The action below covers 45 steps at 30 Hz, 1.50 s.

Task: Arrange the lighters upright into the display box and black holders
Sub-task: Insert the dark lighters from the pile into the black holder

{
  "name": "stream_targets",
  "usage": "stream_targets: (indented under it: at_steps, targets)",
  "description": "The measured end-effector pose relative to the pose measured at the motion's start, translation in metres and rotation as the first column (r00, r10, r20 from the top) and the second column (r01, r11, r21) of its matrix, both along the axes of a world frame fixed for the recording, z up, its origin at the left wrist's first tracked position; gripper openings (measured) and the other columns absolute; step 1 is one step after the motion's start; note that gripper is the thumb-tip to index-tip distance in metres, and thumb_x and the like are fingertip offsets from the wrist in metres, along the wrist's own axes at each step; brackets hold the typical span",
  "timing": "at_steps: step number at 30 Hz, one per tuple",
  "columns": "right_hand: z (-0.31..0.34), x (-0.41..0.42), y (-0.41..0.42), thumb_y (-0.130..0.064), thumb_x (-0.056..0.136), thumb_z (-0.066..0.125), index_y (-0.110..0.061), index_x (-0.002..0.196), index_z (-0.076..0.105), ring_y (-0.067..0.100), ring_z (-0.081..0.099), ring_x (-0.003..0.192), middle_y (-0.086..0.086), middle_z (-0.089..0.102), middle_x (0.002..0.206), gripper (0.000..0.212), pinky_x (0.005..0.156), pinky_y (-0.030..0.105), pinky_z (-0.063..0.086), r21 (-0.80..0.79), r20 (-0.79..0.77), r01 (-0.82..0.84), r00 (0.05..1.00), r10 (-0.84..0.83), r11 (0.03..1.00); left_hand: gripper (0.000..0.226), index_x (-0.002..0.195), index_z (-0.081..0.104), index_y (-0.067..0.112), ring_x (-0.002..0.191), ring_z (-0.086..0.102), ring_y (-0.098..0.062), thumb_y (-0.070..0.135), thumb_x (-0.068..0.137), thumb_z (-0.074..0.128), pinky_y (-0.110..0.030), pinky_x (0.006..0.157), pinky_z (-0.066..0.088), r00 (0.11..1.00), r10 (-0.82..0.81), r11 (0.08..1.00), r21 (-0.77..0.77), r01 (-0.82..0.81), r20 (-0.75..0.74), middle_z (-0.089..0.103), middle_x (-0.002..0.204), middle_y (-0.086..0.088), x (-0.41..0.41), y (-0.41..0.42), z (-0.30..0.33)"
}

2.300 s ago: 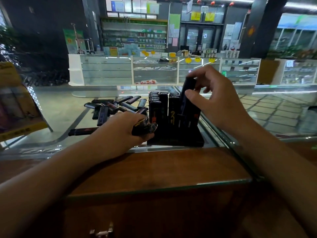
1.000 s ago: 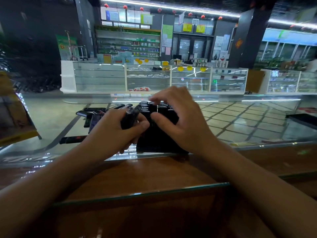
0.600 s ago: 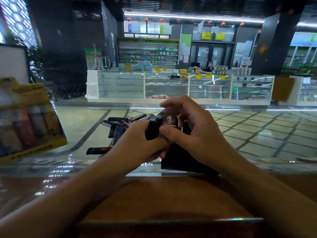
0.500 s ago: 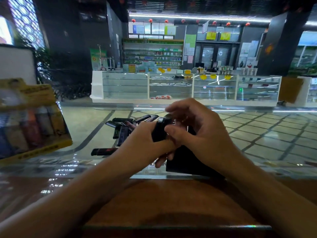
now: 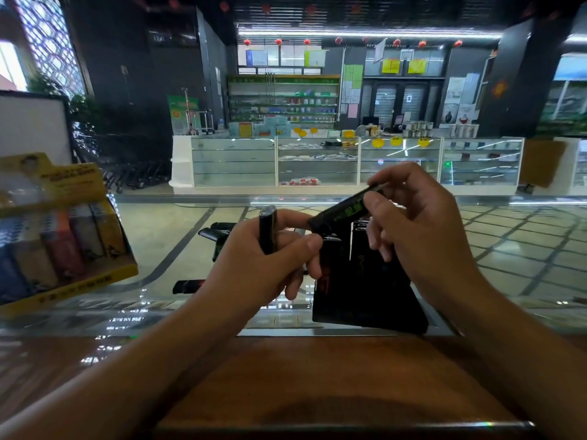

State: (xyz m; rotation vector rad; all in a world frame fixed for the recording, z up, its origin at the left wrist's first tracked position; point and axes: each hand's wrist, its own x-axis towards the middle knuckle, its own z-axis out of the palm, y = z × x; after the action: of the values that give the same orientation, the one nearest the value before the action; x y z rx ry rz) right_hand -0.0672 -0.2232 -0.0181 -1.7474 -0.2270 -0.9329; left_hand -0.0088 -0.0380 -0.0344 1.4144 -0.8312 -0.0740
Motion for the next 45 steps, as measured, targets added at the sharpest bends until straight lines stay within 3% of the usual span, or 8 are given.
stream_targets:
  at_steps: [7,15,22,27,34,36,41,45]
  targets:
    - [-0.004,-0.006,0.006,-0.011,0.092,0.064,-0.011,0.091,0.052,0.018,0.054,0.042,-0.002,0.067,0.066,0.012,0.039,0.028,0.040,-0.006,-0.033,-0.042,0.999,0.042,0.999,0.022,0.098,0.071,0.023,0.036,0.040,-0.014,0.034,0.082,0.061,-0.019,0.037,0.028,0.999,-0.008,0.994,-0.107,0.003,-0.050,0.066,0.063,-0.010,0.004,0.001,0.002]
    - [-0.006,-0.010,0.007,-0.040,0.080,0.075,-0.024,0.077,0.061,0.016,0.063,0.056,0.006,0.070,0.075,0.022,0.051,0.028,0.050,-0.293,-0.107,-0.120,0.990,0.092,0.949,0.016,0.077,0.073,0.024,0.040,0.036,-0.014,0.038,0.079,0.066,-0.021,0.040,0.028,0.997,-0.038,0.996,-0.084,0.033,-0.060,0.053,0.053,-0.004,0.007,0.002,0.000]
    - [-0.008,-0.011,0.004,-0.014,0.087,0.071,-0.033,0.132,0.049,0.015,0.061,0.060,0.002,0.061,0.070,0.054,0.056,0.026,0.049,-0.270,-0.230,-0.346,0.929,0.289,0.899,0.029,0.078,0.065,0.015,0.040,0.038,-0.011,0.045,0.076,0.066,-0.020,0.040,0.031,0.996,-0.084,0.996,0.029,0.085,-0.028,0.052,0.054,-0.004,0.009,-0.001,-0.003]
    - [-0.006,-0.012,0.004,-0.019,0.086,0.073,-0.034,0.134,0.050,0.018,0.063,0.065,0.002,0.062,0.072,0.055,0.063,0.040,0.054,-0.373,-0.249,-0.315,0.940,0.233,0.873,0.019,0.070,0.068,0.027,0.041,0.041,-0.010,0.045,0.075,0.065,-0.019,0.041,0.033,0.998,-0.048,0.997,0.065,0.046,0.032,0.054,0.052,-0.002,0.006,-0.003,-0.002]
    - [0.010,-0.014,-0.010,-0.001,0.090,0.066,-0.031,0.113,0.051,0.021,0.073,0.082,0.002,0.075,0.088,0.041,0.070,0.039,0.060,-0.040,0.094,0.005,0.996,-0.001,0.999,0.018,0.076,0.067,0.015,0.045,0.049,0.002,0.017,0.093,0.065,-0.009,0.049,0.038,0.965,0.119,0.975,0.157,-0.159,0.235,0.058,0.054,0.007,0.009,-0.002,-0.009]
    - [0.008,-0.012,-0.016,-0.005,0.090,0.067,-0.029,0.114,0.048,0.021,0.071,0.090,0.002,0.074,0.093,0.039,0.083,0.048,0.058,-0.049,0.159,0.115,0.982,-0.106,0.992,0.018,0.077,0.067,0.020,0.050,0.052,0.002,0.020,0.095,0.063,-0.010,0.056,0.041,0.947,0.090,0.948,0.266,-0.177,0.309,0.062,0.059,0.007,0.011,-0.002,-0.013]
    - [0.003,-0.005,-0.024,-0.011,0.089,0.070,-0.019,0.117,0.045,0.004,0.065,0.080,-0.008,0.069,0.097,0.038,0.069,0.015,0.045,-0.154,0.137,0.269,0.959,-0.249,0.951,0.017,0.082,0.065,0.030,0.066,0.063,-0.004,0.026,0.097,0.058,-0.013,0.067,0.046,0.915,0.022,0.856,0.466,-0.226,0.402,0.067,0.069,0.011,0.015,-0.003,-0.021]
    - [-0.002,0.000,-0.027,-0.017,0.087,0.072,-0.021,0.113,0.048,0.006,0.061,0.080,-0.011,0.065,0.096,0.036,0.072,0.019,0.048,-0.285,0.111,0.309,0.951,-0.289,0.907,0.011,0.088,0.064,0.031,0.077,0.062,-0.002,0.029,0.097,0.058,-0.015,0.073,0.046,0.890,-0.062,0.751,0.608,-0.257,0.452,0.066,0.078,0.010,0.017,-0.003,-0.026]
